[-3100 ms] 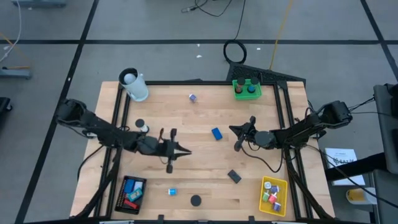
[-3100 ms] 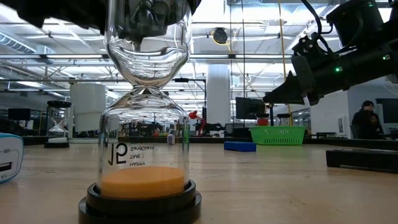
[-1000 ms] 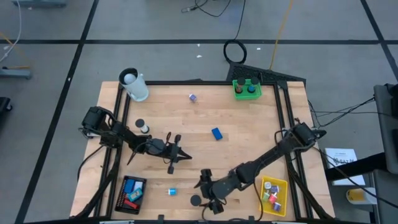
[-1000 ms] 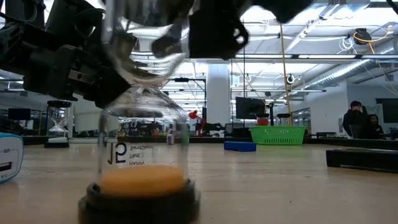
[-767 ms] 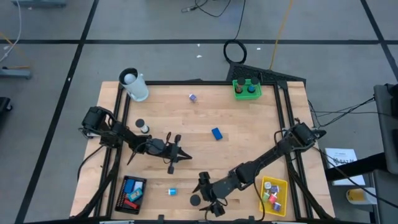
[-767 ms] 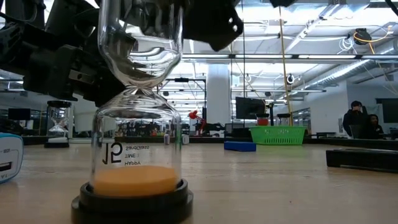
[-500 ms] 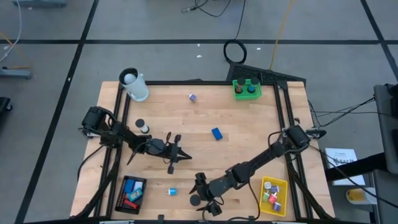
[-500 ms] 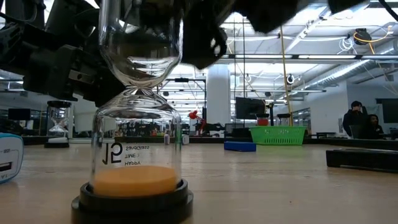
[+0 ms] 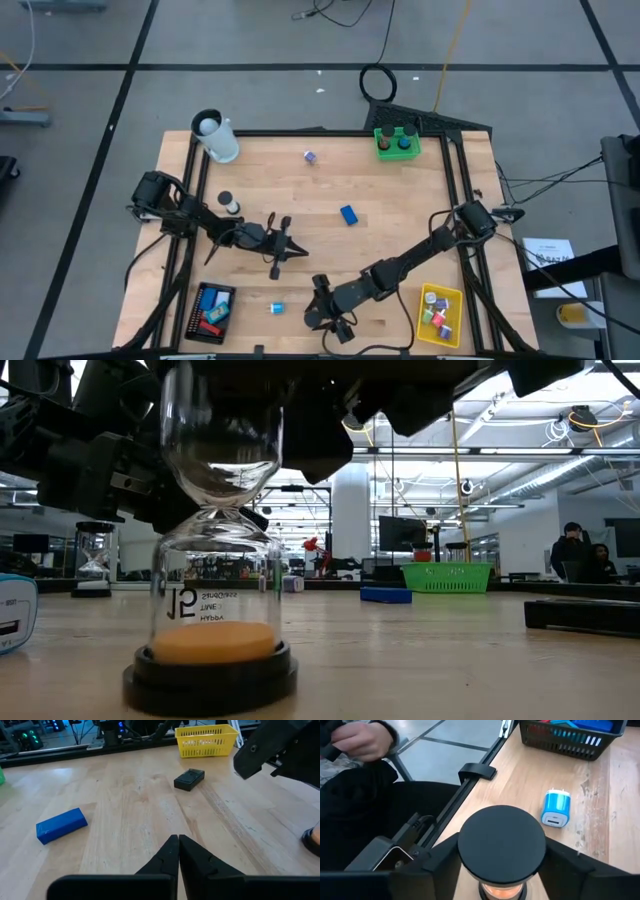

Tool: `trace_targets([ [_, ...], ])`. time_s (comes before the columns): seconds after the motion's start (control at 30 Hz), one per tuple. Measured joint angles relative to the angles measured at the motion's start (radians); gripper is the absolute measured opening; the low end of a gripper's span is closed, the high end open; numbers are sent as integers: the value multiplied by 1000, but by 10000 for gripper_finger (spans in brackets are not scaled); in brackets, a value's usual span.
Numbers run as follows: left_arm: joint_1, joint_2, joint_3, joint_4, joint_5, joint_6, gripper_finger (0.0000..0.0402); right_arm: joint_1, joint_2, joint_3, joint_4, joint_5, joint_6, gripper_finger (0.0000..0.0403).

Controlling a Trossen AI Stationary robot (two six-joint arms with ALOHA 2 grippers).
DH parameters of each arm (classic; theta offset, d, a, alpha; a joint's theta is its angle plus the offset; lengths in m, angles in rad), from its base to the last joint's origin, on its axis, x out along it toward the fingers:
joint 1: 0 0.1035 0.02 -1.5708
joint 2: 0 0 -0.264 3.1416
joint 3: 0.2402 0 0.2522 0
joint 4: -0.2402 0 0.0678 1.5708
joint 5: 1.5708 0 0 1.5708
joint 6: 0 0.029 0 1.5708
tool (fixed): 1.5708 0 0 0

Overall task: Pick & Place Office items
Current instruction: Put the orange hourglass into the green bin

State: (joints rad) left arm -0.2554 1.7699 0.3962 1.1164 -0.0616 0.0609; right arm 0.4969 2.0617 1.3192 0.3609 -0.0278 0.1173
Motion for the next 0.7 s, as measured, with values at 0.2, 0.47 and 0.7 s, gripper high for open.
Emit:
trace_targets([
  [0.2, 0, 0, 0, 0, 0, -2, 7, 4, 0, 0, -1, 1, 2, 196],
  [0.47, -1, 0, 0, -5, 0, -16, 20, 15, -101, -1, -159, 145, 32, 202],
  [0.7, -1, 0, 0, -7, 0, -12, 7, 39, -335, -69, -426, 509, 45, 200],
])
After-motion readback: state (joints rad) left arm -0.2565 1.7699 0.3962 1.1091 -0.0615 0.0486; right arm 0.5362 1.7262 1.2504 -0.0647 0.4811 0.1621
